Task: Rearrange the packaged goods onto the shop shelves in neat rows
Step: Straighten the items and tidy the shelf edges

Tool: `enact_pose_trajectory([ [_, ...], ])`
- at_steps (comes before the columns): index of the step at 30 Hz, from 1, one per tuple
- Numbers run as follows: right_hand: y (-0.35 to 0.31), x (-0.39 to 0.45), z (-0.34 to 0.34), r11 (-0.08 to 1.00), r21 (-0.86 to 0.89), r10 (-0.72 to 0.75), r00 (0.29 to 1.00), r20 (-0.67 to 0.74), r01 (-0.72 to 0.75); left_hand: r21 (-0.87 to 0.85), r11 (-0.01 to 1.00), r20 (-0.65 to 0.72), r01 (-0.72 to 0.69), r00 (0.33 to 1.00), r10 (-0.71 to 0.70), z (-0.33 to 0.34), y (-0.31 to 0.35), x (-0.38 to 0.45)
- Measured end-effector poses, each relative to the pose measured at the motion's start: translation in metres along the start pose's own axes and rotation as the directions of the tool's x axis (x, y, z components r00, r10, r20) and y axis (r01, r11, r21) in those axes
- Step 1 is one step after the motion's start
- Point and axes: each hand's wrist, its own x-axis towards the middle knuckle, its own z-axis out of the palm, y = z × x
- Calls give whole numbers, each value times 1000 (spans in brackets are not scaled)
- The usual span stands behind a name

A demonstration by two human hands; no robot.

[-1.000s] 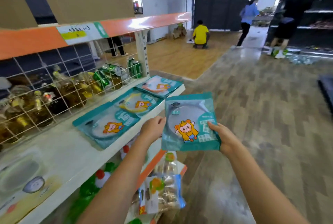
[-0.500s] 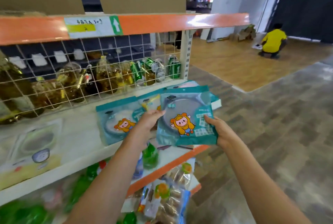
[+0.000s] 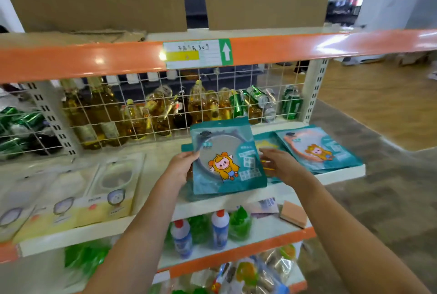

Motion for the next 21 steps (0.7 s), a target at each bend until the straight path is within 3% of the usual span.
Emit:
enact_pose_trajectory([
  [9,0,48,28,918,-389,-136,983,-122,79,41,999,-139,25,990,-19,-25,-6,28],
  [13,7,60,35,786,-610,-229,964,-135,102,254,967,-160,6,987,36,-26,-20,34],
  [17,11,61,41,686,-721,-271,955,-122,102,660,747,-162,-76,957,240,-28,-26,34],
  [21,14,62,41,604,-793,-268,957,-112,77,796,598,-125,-90,943,308,-27,-28,35],
])
